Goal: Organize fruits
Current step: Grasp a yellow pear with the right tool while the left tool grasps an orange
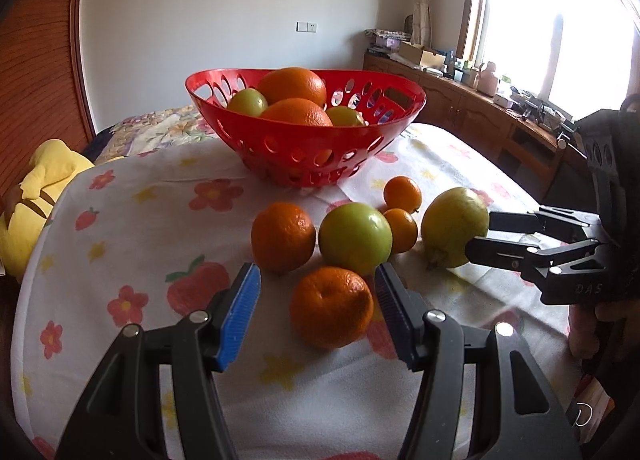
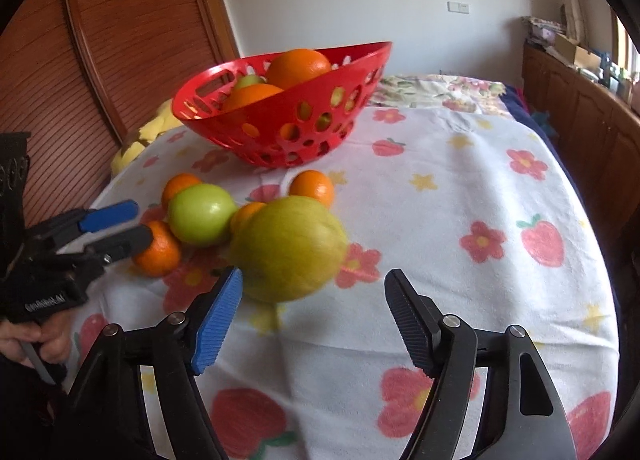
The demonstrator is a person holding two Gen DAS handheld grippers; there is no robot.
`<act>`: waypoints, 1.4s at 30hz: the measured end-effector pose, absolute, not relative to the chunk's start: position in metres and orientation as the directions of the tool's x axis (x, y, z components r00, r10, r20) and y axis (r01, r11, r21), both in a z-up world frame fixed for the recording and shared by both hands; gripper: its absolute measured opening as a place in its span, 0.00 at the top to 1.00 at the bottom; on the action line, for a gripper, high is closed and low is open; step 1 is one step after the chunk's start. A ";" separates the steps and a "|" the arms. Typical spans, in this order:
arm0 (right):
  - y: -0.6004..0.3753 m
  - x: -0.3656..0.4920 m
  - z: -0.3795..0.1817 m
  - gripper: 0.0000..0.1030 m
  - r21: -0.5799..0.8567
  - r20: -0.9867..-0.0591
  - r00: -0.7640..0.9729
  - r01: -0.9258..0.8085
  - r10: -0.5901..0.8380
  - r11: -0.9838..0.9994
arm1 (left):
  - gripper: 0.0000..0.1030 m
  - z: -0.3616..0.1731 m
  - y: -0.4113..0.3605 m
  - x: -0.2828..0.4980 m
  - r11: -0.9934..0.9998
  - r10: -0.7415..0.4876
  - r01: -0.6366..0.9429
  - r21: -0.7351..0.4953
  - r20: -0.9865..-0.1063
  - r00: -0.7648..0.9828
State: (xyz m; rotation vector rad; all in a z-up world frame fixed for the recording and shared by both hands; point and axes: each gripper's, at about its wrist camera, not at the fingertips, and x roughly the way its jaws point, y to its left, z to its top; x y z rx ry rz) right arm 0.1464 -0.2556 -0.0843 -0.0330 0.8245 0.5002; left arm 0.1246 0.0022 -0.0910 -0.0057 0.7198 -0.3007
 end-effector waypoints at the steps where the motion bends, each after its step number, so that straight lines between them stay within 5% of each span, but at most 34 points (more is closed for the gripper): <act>1: -0.253 0.147 -0.084 0.27 0.157 -0.711 0.570 -0.444 0.413 0.882 | 0.42 -0.091 0.002 0.125 0.957 -0.275 0.270 -0.110 -0.651 0.708; 42: -0.242 0.156 -0.098 0.36 0.139 -0.754 0.529 -0.451 0.389 0.882 | 0.57 -0.103 -0.003 0.122 0.947 -0.285 0.306 -0.102 -0.707 0.647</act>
